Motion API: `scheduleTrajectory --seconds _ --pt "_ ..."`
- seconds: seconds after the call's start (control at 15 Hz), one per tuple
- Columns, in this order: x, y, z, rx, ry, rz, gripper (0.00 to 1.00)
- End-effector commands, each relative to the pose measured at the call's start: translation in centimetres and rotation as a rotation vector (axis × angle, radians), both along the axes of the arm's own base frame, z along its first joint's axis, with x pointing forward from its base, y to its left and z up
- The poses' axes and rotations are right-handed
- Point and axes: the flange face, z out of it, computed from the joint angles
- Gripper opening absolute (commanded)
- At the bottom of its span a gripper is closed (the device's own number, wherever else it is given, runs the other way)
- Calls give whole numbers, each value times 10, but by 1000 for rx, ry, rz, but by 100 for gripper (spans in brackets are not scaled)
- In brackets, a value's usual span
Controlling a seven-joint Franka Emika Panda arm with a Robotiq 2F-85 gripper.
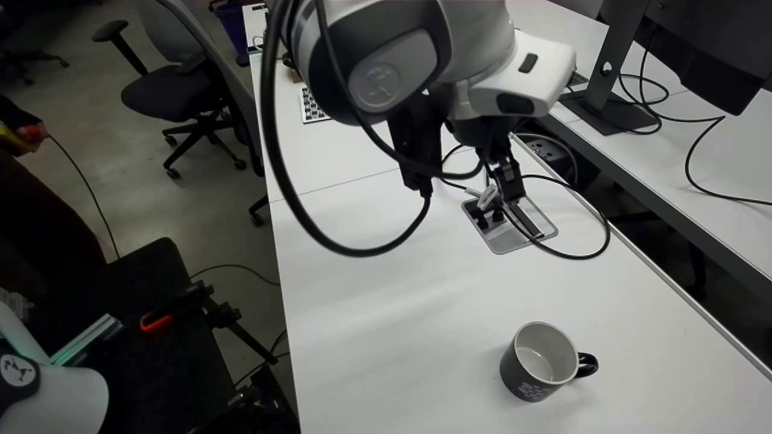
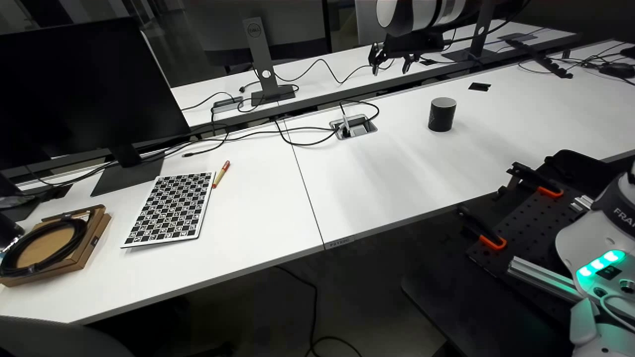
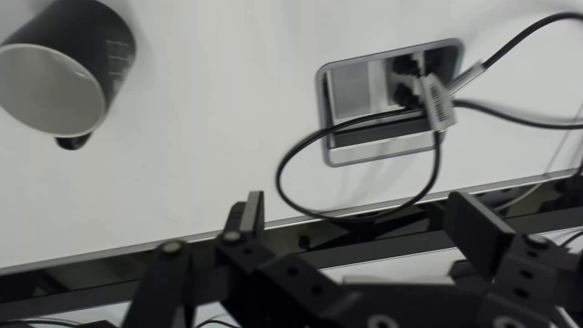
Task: Slide the mug to the right
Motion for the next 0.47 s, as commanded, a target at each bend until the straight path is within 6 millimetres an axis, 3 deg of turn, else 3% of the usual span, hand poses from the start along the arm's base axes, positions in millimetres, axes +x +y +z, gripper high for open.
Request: scheduleTrajectory --seconds 0.0,0.07,0.2,0.4 --pt "2 48 15 -6 -33 198 100" --pt "6 36 6 5 -8 113 100" --pt "9 55 10 6 -15 175 100" --pt "9 51 10 0 -16 185 100"
